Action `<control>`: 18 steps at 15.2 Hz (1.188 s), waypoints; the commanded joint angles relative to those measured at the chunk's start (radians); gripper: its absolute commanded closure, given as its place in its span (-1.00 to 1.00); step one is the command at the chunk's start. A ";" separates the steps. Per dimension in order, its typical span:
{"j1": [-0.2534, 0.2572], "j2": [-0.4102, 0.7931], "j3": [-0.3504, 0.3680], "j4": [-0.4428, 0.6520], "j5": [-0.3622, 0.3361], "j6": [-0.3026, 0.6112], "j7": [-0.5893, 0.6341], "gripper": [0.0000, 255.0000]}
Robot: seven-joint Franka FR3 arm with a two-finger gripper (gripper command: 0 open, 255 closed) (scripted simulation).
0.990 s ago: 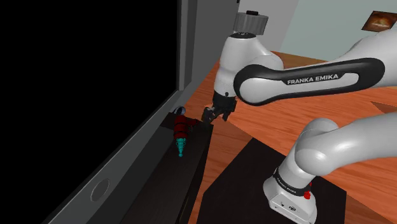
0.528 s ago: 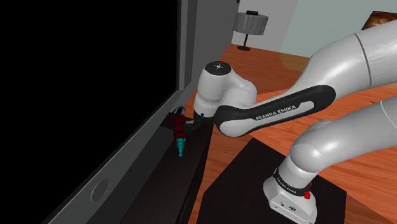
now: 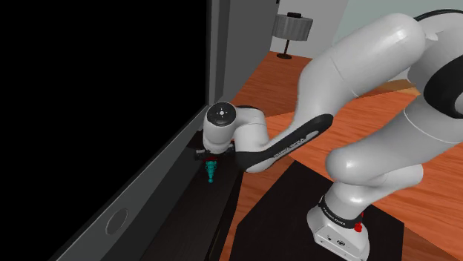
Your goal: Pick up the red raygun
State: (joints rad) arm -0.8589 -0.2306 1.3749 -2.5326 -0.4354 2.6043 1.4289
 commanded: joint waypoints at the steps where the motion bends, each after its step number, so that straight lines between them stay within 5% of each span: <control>1: -0.166 0.019 0.159 0.012 -0.071 0.023 0.076 -1.00; 6: -0.402 -0.043 0.399 0.002 -0.025 0.105 0.071 -1.00; 8: -0.422 -0.053 0.420 0.001 -0.015 0.115 0.068 -1.00; 9: -0.430 -0.055 0.427 0.003 -0.012 0.116 0.065 1.00; 18: -0.422 -0.053 0.420 0.001 -0.015 0.115 0.068 1.00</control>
State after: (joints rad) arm -1.2836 -0.2840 1.7970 -2.5315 -0.4493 2.7184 1.4960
